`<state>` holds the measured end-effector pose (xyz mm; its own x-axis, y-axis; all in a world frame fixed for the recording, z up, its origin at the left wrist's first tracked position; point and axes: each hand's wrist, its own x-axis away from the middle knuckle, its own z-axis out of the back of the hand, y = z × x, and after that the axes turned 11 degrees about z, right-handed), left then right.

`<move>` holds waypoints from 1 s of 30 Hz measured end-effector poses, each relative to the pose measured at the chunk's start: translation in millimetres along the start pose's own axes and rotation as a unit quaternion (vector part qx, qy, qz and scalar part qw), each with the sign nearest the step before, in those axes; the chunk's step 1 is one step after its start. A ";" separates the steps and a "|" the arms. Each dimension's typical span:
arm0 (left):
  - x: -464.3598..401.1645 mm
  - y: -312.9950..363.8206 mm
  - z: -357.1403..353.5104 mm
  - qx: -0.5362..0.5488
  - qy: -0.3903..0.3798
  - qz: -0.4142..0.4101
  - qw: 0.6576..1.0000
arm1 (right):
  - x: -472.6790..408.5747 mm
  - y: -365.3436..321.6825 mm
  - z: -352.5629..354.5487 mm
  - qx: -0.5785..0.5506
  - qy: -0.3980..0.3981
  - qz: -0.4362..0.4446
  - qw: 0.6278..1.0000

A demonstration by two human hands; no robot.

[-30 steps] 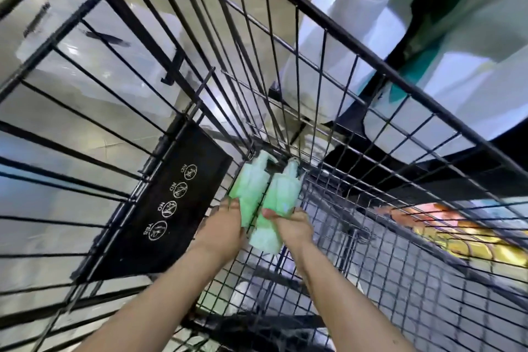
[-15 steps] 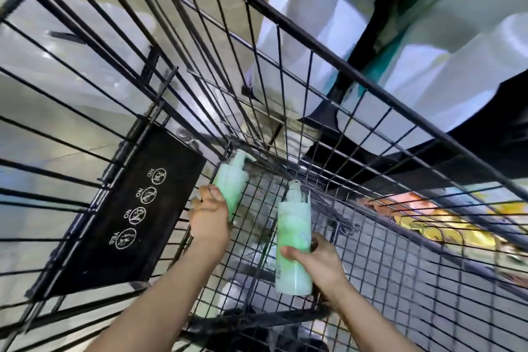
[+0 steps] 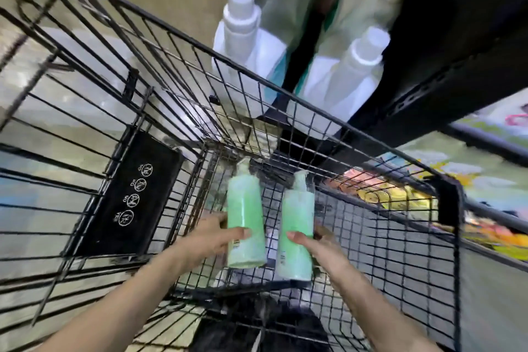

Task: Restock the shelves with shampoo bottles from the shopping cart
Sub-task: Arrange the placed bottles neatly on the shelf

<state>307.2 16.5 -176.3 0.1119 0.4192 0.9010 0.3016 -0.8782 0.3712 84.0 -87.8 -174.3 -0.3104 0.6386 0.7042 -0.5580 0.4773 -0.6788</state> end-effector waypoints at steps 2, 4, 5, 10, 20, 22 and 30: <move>29.5 5.6 -17.4 -0.002 -0.036 -0.011 0.999 | 38.7 -10.9 15.8 -0.037 0.006 0.007 0.999; 57.8 13.0 -36.0 0.013 -0.066 -0.019 0.998 | 78.3 -21.7 33.5 -0.077 0.016 0.017 0.997; 69.9 17.5 -46.0 0.025 -0.081 -0.019 0.996 | 98.1 -26.9 41.7 -0.090 0.022 0.023 0.995; 119.4 42.1 -113.8 0.049 -0.177 -0.043 0.982 | 174.6 -30.2 87.9 -0.113 0.079 0.068 0.988; 183.1 55.5 -310.2 0.000 -0.212 -0.100 0.972 | 287.3 -7.3 206.8 -0.193 0.138 0.178 0.955; 185.5 53.6 -353.7 -0.028 -0.211 -0.124 0.969 | 310.9 5.8 240.4 -0.202 0.148 0.202 0.947; 189.1 29.6 -526.0 -0.093 -0.262 -0.155 0.948 | 394.1 74.0 371.5 -0.233 0.224 0.246 0.914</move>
<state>-160.7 -51.3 123.3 0.5148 0.6772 0.5258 0.2297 -0.6998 0.6764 -365.5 -25.1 130.3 -0.0319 0.9783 0.2048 -0.0147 0.2045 -0.9788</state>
